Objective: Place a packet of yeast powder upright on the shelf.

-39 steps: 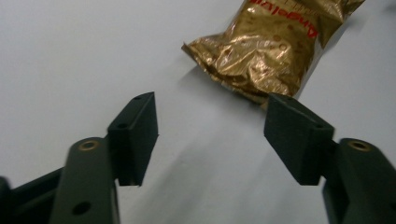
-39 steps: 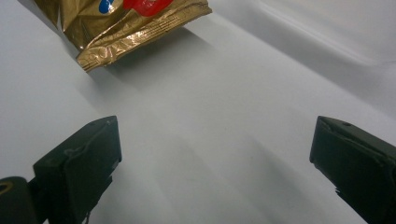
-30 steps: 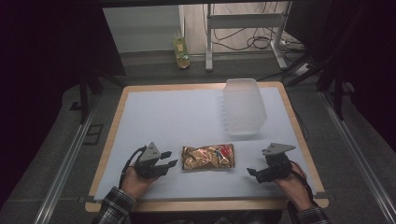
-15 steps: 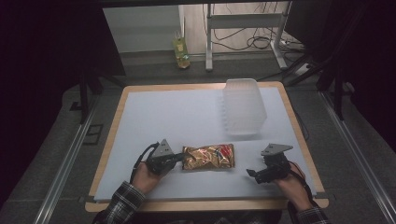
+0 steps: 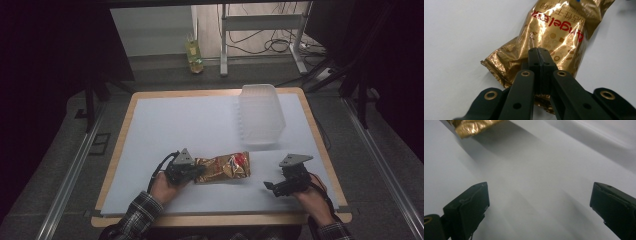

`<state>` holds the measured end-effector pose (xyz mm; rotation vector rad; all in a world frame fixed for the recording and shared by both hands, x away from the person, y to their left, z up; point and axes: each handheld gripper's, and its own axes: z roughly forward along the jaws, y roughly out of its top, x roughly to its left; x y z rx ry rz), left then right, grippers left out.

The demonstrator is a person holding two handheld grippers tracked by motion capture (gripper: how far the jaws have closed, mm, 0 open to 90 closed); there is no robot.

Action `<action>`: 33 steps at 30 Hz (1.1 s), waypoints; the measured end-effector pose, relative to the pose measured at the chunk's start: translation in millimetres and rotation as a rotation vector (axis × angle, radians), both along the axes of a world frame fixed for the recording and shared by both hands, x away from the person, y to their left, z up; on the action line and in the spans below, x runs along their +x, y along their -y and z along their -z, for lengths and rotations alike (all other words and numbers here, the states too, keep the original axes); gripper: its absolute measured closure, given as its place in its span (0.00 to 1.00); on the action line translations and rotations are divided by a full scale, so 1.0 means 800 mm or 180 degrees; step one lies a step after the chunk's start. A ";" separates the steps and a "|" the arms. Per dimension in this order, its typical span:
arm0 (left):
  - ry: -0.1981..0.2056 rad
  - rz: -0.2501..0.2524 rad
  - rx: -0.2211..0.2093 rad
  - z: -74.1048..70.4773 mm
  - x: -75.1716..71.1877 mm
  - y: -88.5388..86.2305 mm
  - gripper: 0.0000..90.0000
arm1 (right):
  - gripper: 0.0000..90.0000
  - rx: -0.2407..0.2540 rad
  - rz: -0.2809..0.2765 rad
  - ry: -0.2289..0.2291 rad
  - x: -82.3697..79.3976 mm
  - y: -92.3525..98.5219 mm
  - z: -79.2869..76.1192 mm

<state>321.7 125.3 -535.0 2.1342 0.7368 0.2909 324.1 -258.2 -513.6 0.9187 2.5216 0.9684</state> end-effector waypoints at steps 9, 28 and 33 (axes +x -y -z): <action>-0.0018 -0.0112 0.0002 0.003 -0.009 -0.003 1.00 | 0.03 0.0054 -0.0127 0.0039 -0.007 -0.009 -0.012; -0.0045 -0.0175 0.0026 0.009 -0.022 -0.016 1.00 | 0.03 0.0465 -0.0319 -0.0420 0.021 -0.052 -0.033; -0.0044 -0.0222 0.0061 0.009 -0.025 -0.015 1.00 | 0.04 0.0406 -0.0387 -0.0408 0.026 -0.069 -0.040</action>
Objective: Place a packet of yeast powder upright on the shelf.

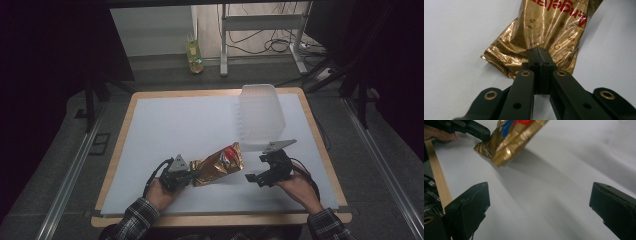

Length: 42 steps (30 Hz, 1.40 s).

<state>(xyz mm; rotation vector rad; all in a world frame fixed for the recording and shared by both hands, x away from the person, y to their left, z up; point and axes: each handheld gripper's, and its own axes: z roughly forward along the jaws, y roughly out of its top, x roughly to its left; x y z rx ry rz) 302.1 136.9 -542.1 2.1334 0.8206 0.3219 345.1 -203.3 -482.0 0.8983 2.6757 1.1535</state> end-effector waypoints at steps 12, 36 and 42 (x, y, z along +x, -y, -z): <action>-0.0067 -0.0028 0.0129 0.003 -0.001 -0.001 1.00 | 0.04 0.0230 -0.0107 -0.0638 0.026 -0.056 -0.004; 0.0092 0.0043 0.0207 0.000 -0.007 -0.004 0.95 | 0.78 0.0345 -0.0110 -0.1185 0.072 -0.100 0.002; 0.0272 0.0032 0.0344 -0.011 -0.017 -0.009 0.82 | 0.80 0.0352 -0.0228 -0.1066 0.069 -0.104 -0.009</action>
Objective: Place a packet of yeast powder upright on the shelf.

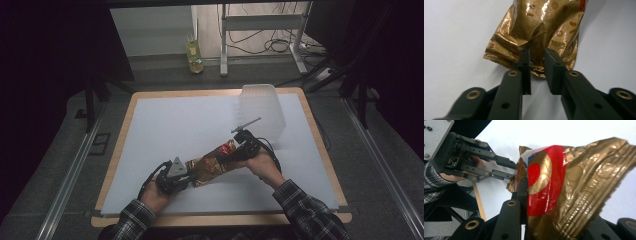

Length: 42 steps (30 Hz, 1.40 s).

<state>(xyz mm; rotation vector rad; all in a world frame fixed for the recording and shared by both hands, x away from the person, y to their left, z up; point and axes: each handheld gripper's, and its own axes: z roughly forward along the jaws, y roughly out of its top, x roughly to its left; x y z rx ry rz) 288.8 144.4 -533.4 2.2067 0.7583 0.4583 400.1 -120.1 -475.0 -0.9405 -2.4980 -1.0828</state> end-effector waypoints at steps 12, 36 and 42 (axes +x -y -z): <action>0.0071 -0.0085 -0.0174 -0.007 -0.002 -0.011 0.58 | 0.80 -0.0048 -0.0114 0.0257 -0.002 -0.002 -0.024; 0.0064 -0.0288 -0.0309 -0.007 0.004 -0.022 0.24 | 0.80 -0.0186 -0.0136 0.0759 0.012 0.017 -0.069; 0.0048 -0.0304 -0.0234 -0.005 0.004 -0.019 0.16 | 0.80 -0.0207 -0.0171 0.0875 0.017 0.021 -0.081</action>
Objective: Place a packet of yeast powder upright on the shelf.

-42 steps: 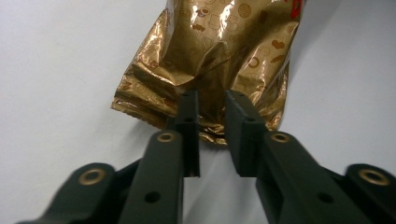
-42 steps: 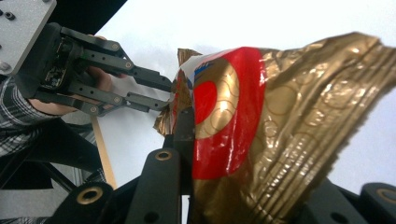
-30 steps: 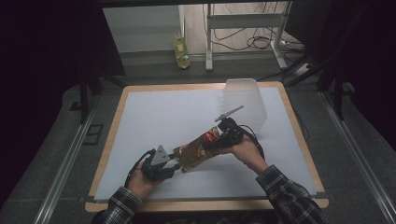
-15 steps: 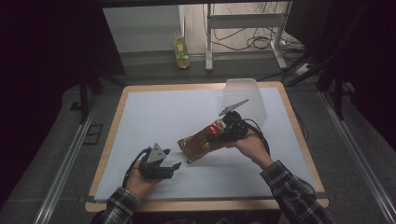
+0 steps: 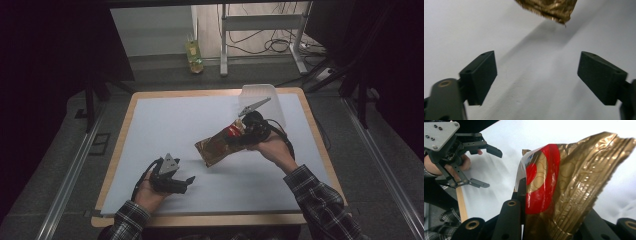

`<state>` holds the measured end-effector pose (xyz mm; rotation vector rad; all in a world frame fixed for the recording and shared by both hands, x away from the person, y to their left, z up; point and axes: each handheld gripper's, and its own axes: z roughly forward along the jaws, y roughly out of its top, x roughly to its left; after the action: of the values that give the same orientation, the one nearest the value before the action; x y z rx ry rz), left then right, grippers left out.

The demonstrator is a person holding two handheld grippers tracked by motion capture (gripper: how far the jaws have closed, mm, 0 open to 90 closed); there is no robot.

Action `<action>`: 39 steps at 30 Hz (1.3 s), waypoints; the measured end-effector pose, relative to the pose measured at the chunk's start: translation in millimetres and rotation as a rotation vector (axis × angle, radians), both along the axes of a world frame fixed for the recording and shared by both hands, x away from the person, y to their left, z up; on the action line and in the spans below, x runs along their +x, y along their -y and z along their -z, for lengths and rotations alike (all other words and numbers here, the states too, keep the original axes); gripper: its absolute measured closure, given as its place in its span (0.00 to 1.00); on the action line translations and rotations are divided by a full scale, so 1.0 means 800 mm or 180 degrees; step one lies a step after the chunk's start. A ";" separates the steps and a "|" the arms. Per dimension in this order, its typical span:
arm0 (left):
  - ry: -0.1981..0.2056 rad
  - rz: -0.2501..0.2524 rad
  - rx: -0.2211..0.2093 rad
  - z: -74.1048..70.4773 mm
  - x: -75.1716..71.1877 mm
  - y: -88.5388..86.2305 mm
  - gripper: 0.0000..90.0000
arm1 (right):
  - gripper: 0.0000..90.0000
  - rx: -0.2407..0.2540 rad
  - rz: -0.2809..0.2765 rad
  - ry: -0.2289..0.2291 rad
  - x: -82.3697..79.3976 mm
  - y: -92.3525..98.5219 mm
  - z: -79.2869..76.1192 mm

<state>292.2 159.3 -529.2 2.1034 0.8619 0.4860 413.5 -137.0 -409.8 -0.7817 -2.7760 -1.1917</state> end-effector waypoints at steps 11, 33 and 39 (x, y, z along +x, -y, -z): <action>-0.0037 -0.0016 0.0109 0.003 0.003 0.001 0.05 | 0.80 -0.0079 0.0065 0.0192 0.014 0.012 -0.023; -0.0013 0.0069 0.0231 0.009 0.004 0.004 0.04 | 0.80 -0.0083 0.0199 0.0460 0.056 0.053 -0.063; 0.0044 0.0082 0.0220 0.010 0.004 0.003 0.02 | 0.80 -0.0125 0.0218 0.0635 0.070 0.067 -0.077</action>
<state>295.6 156.7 -536.8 2.1690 0.8198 0.5229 469.7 -190.7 -348.5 -0.8094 -2.9623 -1.2978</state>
